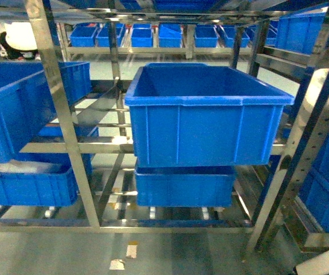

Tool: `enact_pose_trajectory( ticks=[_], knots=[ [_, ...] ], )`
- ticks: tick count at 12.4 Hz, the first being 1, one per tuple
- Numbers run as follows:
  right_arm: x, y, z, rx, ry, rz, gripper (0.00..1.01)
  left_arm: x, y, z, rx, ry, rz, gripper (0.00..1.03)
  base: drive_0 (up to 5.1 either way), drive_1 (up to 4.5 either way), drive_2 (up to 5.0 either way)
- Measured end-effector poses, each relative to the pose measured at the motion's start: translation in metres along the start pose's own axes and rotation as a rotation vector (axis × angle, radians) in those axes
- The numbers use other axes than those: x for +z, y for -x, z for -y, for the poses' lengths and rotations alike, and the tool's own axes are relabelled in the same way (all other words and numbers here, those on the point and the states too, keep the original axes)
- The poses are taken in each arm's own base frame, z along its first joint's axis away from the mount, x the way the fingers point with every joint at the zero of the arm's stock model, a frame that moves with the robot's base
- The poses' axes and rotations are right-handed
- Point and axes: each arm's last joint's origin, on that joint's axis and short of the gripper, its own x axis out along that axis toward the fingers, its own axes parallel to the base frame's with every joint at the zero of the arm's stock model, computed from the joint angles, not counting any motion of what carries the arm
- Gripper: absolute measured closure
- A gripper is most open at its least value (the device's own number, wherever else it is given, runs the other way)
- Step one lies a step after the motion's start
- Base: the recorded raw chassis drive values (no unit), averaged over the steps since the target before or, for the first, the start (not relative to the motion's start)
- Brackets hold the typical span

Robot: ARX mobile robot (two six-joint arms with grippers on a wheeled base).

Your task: Sort and place red and yellow blocks in left bins

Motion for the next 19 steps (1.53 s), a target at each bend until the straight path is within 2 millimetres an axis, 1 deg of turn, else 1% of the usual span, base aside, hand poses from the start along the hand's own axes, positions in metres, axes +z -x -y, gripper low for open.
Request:
enact_pose_trajectory(
  ticks=[12, 16, 19],
  knots=[
    [0.0, -0.0001, -0.0001, 0.0, 0.001, 0.0, 0.74, -0.0016, 0.0, 0.0, 0.0, 0.001, -0.007, 0.76, -3.8, 4.67, -0.9],
    [-0.0001, 0.0, 0.0, -0.002, 0.0, 0.0, 0.74, -0.0008, 0.0003, 0.0, 0.0, 0.0, -0.002, 0.76, -4.7, 3.9, 0.6],
    [0.0001, -0.0001, -0.0003, 0.005, 0.001, 0.001, 0.74, -0.0022, -0.0002, -0.0019, 0.015, 0.0, -0.009, 0.76, 0.0, 0.0, 0.0]
  ],
)
